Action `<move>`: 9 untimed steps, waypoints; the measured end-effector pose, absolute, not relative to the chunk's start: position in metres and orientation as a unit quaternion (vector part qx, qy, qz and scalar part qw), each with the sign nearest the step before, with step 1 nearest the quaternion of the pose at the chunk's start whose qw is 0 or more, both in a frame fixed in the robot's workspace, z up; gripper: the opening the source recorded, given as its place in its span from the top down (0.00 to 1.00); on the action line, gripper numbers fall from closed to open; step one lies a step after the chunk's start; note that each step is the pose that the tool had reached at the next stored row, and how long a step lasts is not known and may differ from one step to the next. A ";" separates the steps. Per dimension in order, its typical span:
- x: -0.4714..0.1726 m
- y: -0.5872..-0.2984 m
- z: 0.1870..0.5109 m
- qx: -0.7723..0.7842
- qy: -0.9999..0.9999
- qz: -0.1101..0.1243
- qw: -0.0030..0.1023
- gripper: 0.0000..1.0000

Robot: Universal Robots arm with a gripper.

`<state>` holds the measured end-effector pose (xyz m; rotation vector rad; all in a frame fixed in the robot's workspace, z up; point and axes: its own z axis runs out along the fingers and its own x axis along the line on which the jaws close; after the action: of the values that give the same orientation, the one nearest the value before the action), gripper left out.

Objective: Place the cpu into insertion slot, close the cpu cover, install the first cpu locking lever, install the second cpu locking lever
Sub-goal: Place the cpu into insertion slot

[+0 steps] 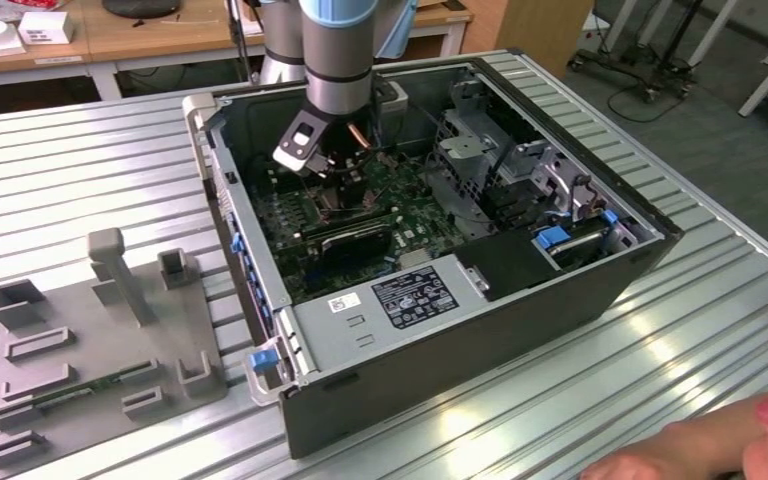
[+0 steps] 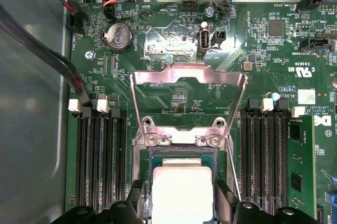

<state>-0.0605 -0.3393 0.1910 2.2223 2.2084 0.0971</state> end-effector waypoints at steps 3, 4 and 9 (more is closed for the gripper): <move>-0.060 -0.339 0.191 0.709 0.705 0.031 0.004 0.37; -0.060 -0.339 0.191 0.709 0.705 0.031 0.004 0.37; -0.060 -0.339 0.191 0.709 0.705 0.031 0.004 0.37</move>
<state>-0.0605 -0.3393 0.1905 2.2220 2.2081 0.0966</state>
